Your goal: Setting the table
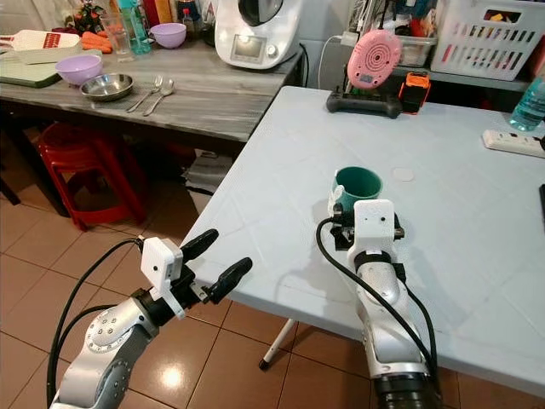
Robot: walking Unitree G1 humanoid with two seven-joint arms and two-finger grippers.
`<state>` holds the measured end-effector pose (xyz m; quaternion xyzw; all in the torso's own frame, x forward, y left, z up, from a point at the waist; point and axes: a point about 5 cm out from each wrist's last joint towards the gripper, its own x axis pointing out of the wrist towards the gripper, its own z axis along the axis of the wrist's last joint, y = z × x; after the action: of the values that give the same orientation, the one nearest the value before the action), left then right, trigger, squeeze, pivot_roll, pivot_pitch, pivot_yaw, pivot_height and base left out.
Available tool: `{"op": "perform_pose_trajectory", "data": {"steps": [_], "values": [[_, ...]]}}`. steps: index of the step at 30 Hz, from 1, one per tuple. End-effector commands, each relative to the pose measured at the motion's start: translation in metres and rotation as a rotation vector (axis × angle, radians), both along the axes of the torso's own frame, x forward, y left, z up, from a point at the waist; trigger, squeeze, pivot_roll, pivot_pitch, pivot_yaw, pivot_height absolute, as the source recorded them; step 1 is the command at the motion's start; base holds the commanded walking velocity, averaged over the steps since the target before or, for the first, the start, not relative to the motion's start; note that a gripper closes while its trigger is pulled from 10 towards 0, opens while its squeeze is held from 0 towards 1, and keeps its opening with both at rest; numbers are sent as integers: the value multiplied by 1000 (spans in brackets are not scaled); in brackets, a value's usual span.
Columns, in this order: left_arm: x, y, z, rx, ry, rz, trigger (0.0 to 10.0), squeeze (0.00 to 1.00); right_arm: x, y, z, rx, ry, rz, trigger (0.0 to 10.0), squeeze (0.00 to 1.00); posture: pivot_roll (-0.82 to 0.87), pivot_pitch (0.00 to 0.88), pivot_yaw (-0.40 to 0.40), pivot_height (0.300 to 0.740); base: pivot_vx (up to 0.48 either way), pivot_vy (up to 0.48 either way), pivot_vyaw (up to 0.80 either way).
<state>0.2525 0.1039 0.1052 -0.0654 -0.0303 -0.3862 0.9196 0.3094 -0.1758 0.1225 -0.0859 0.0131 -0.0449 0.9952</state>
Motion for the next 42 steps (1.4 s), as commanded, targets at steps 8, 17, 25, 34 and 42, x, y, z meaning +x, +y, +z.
{"op": "perform_pose_trajectory", "data": {"steps": [8, 17, 25, 34, 42], "values": [[-1, -1, 1, -10, 3, -24, 10000, 0, 2, -1, -5, 22, 10, 3, 0, 0, 11, 31, 2, 740, 0, 0, 0], [1, -2, 1, -8, -1, -27, 10000, 0, -1, -6, -12, 29, 21, -14, 0, 0, 5, 26, 8, 740, 0, 0, 0], [1, -3, 2, -19, -2, -43, 10000, 0, 0, -5, -13, 35, 20, -16, 0, 0, 6, 25, 10, 740, 0, 0, 0], [9, 2, 4, -62, 13, 44, 10000, 0, 1, -7, -4, 71, -13, -25, 0, 0, 6, 1, 3, 740, 0, 0, 0], [31, 30, -3, -17, 74, 308, 10000, 0, -11, -5, 14, 126, -109, -33, 2078, 0, 5, 0, 8, 740, 0, 0, 0]]}}
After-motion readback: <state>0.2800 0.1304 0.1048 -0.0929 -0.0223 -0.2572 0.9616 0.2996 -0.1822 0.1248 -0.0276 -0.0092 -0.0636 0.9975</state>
